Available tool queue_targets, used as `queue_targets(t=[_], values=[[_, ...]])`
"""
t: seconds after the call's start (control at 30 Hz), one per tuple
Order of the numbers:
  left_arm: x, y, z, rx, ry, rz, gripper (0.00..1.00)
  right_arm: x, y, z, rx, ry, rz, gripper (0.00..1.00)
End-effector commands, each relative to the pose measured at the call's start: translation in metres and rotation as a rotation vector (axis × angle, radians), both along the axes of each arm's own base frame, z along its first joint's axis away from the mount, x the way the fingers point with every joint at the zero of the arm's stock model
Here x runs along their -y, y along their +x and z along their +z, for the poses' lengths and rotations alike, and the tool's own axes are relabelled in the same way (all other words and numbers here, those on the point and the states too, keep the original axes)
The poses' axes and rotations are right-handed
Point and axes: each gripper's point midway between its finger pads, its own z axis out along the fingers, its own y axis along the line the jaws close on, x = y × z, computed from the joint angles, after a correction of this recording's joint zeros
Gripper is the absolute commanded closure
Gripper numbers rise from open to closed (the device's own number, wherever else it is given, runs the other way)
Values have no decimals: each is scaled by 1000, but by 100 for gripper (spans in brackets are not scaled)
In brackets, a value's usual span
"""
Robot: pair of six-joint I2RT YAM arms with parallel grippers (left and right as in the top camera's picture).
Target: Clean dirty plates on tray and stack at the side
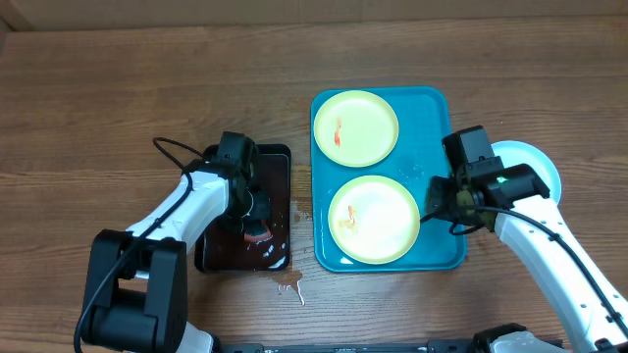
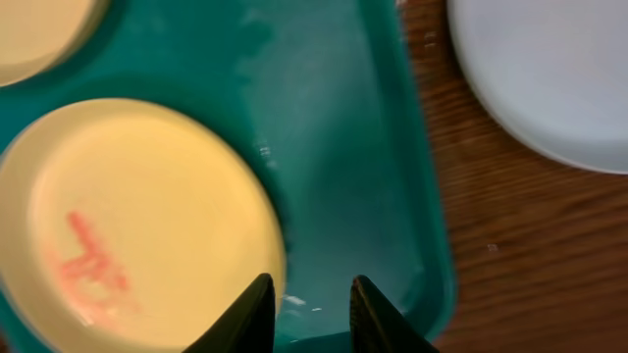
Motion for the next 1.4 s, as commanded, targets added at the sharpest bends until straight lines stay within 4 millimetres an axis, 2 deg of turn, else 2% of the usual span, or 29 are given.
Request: queue_targets(t=[0.0,0.1,0.17,0.23,0.3,0.43,0.53,0.63,0.83,0.93,1.1,1.2,1.3,1.37], values=[[3,7,15,1,-4,-33,96,37,9,5,45,-111,-219,70],[0,16,41,37,19,-55,96,23,7,-4,-10,-34,-84,70],[-4,22,61,73,49,-73,96,0,4,-11,-41,64,90,70],[-7,27,76,103,63,-95,96,-18,0,-18,-60,153,188,70],[-10,28,88,121,82,-97,96,-24,-4,-27,-83,187,196,69],[-12,29,101,133,90,-100,96,-24,-4,-50,-94,189,177,70],[-12,30,102,138,96,-110,96,-22,0,-69,-73,169,180,73],[-13,30,102,140,103,-112,96,-23,3,-79,-40,167,189,73],[-13,32,103,146,102,-117,96,-42,-1,-86,-20,168,259,73],[-12,31,103,145,97,-121,96,-49,-1,-86,-7,162,288,80],[-7,30,103,141,66,-132,96,-28,7,-90,13,32,188,81],[-6,30,103,141,63,-133,96,-28,8,-94,9,31,185,86],[-2,30,103,140,41,-141,96,-28,9,-99,2,32,174,95],[-1,29,103,139,34,-144,96,-29,10,-102,-5,35,155,96]])
